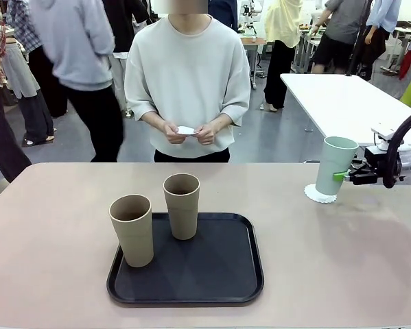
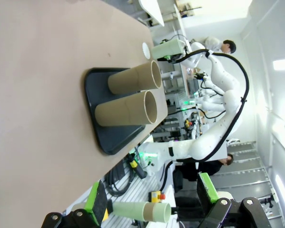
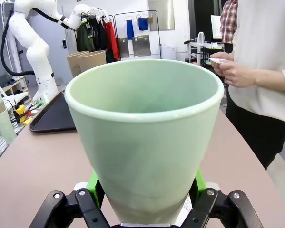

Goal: Place coasters on the table and set cups on them.
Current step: Pick up one Reusable plastic cup and place it on a coaster set by the human.

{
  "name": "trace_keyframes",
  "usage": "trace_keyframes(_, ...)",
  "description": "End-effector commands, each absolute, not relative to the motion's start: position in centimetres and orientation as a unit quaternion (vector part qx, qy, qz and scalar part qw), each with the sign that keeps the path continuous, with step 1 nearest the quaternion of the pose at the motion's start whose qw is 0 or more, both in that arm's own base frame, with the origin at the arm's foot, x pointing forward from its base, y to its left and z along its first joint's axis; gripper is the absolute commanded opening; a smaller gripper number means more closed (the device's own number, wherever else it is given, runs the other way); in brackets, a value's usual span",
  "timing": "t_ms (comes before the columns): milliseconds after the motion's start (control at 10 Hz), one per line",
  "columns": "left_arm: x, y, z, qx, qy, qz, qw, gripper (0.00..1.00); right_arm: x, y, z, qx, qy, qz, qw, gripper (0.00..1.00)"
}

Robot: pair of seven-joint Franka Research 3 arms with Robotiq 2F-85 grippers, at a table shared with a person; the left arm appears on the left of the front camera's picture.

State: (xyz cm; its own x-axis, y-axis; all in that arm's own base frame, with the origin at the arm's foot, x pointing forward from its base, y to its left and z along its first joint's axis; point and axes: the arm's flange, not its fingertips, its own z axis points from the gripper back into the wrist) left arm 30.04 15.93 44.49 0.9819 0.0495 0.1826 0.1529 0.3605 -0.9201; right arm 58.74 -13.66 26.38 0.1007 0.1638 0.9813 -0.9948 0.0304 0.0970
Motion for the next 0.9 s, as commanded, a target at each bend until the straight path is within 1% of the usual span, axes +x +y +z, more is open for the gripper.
trace_keyframes(0, 30.0, 16.0, 44.6, -0.568, -0.096, -0.037, 0.816, 1.00, 60.0, -13.9, 26.3, 0.474, -0.453, 0.512, 0.555, 0.83)
trace_keyframes(800, 30.0, 16.0, 44.6, -0.568, -0.096, -0.037, 0.816, 1.00, 61.2, -13.6, 24.5, 0.474, -0.441, 0.501, 0.575, 0.83)
